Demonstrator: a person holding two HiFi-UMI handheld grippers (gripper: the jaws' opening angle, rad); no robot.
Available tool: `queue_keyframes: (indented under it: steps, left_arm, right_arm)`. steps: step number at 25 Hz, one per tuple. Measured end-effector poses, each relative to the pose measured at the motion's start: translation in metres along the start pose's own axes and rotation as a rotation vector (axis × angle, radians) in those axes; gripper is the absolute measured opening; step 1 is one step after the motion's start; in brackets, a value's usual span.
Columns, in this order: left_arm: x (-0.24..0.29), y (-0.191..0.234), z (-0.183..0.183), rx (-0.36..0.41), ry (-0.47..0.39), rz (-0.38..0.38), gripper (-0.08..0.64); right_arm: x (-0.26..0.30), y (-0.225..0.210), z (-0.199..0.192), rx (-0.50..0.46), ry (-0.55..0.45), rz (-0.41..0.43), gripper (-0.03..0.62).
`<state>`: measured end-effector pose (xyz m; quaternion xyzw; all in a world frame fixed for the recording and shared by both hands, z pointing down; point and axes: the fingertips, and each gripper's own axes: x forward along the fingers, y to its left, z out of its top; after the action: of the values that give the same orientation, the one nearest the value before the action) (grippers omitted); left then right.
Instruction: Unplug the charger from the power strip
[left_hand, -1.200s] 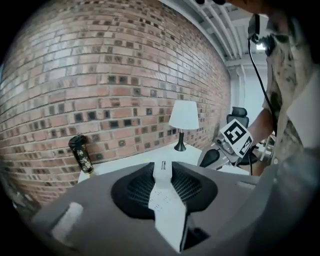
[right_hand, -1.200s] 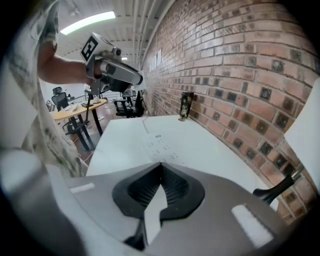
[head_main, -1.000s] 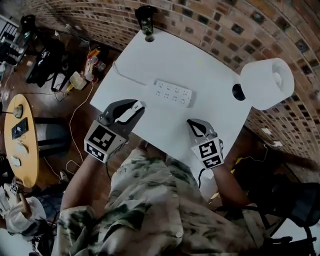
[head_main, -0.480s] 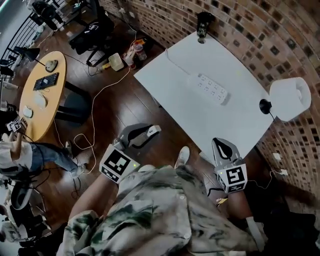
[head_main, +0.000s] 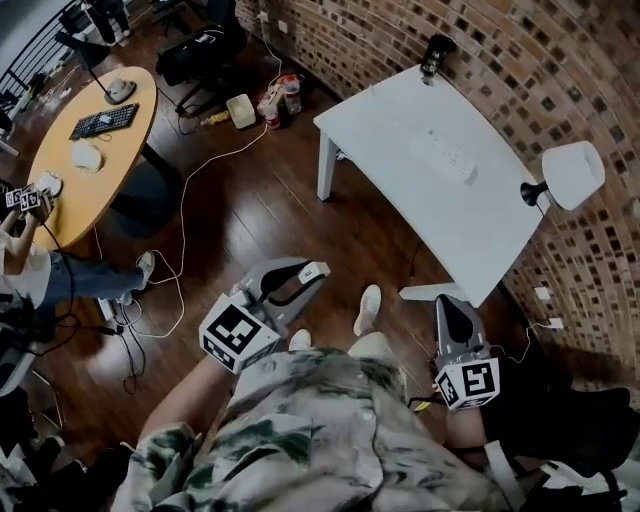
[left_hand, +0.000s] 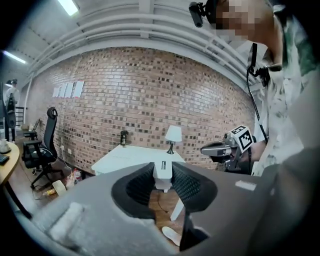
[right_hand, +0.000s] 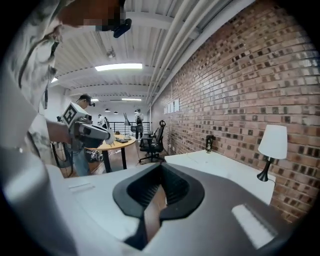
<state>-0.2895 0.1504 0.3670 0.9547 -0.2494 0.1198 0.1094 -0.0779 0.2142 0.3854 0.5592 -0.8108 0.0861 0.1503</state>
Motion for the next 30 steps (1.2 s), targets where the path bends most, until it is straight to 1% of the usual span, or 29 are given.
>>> queue_keyframes:
  steps: [2,4,5,7,10,13,18,20,22,26,30]
  left_arm:
    - [-0.021,-0.017,-0.008,0.012,0.008,-0.028,0.110]
    - [-0.039,-0.036,-0.014,0.044,0.014,-0.052,0.110]
    - [-0.046,-0.045,-0.016,0.057,0.012,-0.059,0.110]
    - [-0.056,-0.061,-0.017,0.059,0.001,-0.067,0.110]
    - [-0.065,-0.095,-0.020,0.051,-0.013,-0.072,0.110]
    - [-0.068,-0.134,-0.020,0.070,-0.015,-0.076,0.110]
    - [-0.062,-0.213,-0.023,0.108,-0.013,-0.103,0.110]
    - [-0.059,-0.244,-0.027,0.100,-0.004,-0.111,0.110]
    - [-0.055,-0.273,-0.034,0.090,0.006,-0.121,0.110]
    - [-0.046,-0.313,-0.043,0.102,0.018,-0.138,0.110]
    - [-0.043,-0.338,-0.041,0.112,0.016,-0.148,0.110]
  right_arm:
    - [-0.024,0.029,-0.001,-0.010,0.014,-0.002,0.008]
    - [-0.049,0.050,-0.003,-0.023,0.022,-0.007,0.008]
    - [-0.060,0.057,-0.003,-0.027,0.020,-0.016,0.008]
    - [-0.081,0.063,-0.004,-0.029,0.011,-0.036,0.008]
    - [-0.119,0.066,-0.006,-0.033,-0.015,-0.061,0.008]
    - [-0.161,0.065,-0.014,-0.033,-0.042,-0.070,0.008]
    - [-0.241,0.061,-0.046,-0.008,-0.061,-0.080,0.008]
    - [-0.270,0.060,-0.056,-0.004,-0.064,-0.069,0.008]
    - [-0.295,0.058,-0.063,-0.020,-0.064,-0.058,0.008]
    - [-0.330,0.053,-0.076,-0.023,-0.054,-0.058,0.008]
    - [-0.351,0.048,-0.081,-0.049,-0.046,-0.066,0.006]
